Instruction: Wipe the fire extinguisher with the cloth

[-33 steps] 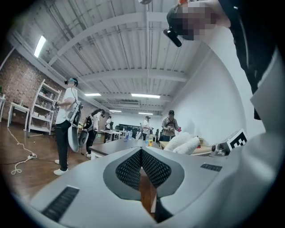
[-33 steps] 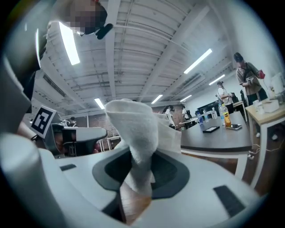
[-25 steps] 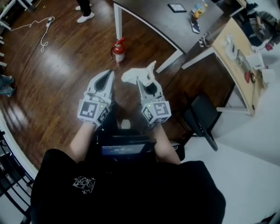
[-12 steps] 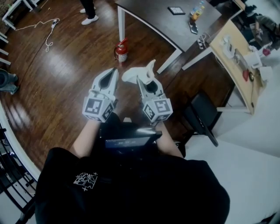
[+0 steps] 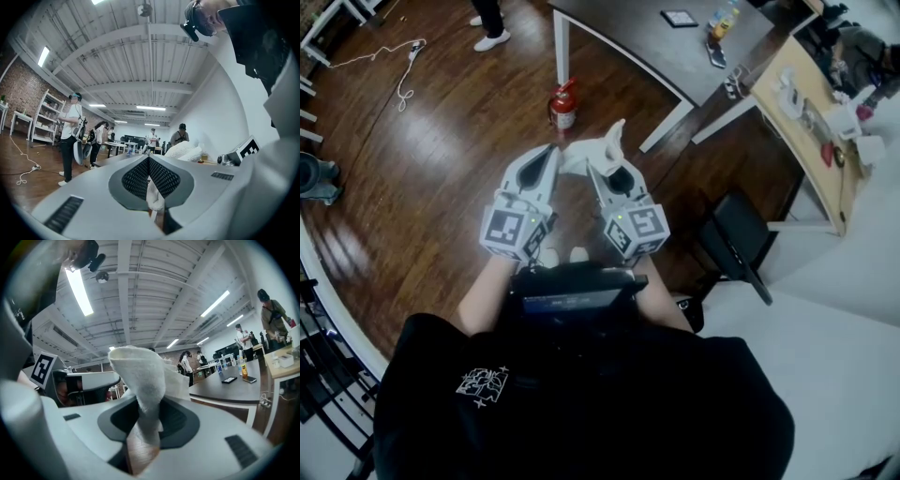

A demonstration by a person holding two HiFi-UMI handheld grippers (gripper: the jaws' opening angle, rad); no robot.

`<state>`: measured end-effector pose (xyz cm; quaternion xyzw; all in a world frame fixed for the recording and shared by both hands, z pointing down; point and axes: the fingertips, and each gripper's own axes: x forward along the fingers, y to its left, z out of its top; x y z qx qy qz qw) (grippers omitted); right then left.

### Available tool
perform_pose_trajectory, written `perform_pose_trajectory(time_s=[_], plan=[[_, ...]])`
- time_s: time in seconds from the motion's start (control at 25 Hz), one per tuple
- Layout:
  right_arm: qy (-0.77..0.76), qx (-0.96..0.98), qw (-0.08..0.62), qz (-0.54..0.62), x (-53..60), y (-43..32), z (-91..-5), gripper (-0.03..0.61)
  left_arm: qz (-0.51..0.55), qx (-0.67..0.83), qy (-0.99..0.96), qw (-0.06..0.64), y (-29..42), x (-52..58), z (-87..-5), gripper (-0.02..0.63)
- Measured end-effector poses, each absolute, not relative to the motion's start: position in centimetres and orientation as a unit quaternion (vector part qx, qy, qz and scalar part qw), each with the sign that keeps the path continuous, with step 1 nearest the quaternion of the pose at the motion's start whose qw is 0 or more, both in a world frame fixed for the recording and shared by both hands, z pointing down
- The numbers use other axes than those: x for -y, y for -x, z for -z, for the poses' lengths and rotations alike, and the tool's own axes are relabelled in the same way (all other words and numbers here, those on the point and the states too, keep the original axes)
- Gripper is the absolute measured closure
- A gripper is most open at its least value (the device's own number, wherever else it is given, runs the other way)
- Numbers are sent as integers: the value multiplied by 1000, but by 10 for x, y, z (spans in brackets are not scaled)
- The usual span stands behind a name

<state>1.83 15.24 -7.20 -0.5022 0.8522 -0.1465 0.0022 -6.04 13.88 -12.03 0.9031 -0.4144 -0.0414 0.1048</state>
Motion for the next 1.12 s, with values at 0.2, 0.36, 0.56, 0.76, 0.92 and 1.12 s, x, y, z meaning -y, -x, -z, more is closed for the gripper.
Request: perform_pose_trajectory(time_s=[0.2, 0.36, 0.56, 0.76, 0.92, 1.12], plan=[[510, -848, 4, 144, -159, -12, 70, 439, 33, 404, -908, 100, 65, -144, 121, 612], [521, -840, 7, 148, -163, -12, 71, 439, 32, 397, -912, 98, 67, -148, 122, 612], [521, -841, 10, 146, -169, -10, 75, 439, 33, 398, -912, 96, 67, -154, 126, 612], [523, -840, 13, 142, -172, -9, 79, 439, 37, 399, -912, 92, 68, -158, 128, 612], [521, -842, 10, 139, -174, -10, 78, 439, 35, 398, -912, 92, 66, -161, 128, 612], [521, -842, 11, 137, -175, -8, 77, 439, 30, 395, -913, 98, 67, -166, 125, 612]])
